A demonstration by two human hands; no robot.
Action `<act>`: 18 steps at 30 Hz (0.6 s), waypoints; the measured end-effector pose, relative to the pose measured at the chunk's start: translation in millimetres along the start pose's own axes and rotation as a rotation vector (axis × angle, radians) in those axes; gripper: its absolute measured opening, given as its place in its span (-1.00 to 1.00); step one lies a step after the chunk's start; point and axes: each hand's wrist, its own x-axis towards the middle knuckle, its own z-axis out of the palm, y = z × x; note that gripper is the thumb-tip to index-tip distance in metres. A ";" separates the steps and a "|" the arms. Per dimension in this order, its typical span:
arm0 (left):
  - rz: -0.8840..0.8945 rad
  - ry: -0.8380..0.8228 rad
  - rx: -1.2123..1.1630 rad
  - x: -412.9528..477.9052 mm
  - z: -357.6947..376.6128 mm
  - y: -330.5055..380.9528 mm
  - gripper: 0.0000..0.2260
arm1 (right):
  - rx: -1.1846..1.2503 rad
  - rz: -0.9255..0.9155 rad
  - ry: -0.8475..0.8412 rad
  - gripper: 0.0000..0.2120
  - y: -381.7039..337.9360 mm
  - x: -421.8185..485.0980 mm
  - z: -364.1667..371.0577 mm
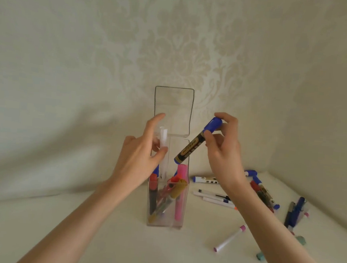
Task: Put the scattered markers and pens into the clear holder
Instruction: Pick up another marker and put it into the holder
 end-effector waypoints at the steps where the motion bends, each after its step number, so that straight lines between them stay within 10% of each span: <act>1: 0.035 -0.016 0.079 -1.8 1.8 -2.1 -0.39 | -0.020 -0.001 -0.029 -0.68 2.7 -0.9 2.4; 13: 0.055 -0.147 0.390 -27.7 18.2 -13.5 -0.82 | -0.104 -0.022 -0.114 -0.65 10.7 1.1 18.1; 18: 0.107 -0.093 0.371 -36.2 16.8 -20.1 -0.70 | -0.107 -0.018 -0.115 -0.65 14.2 2.6 27.1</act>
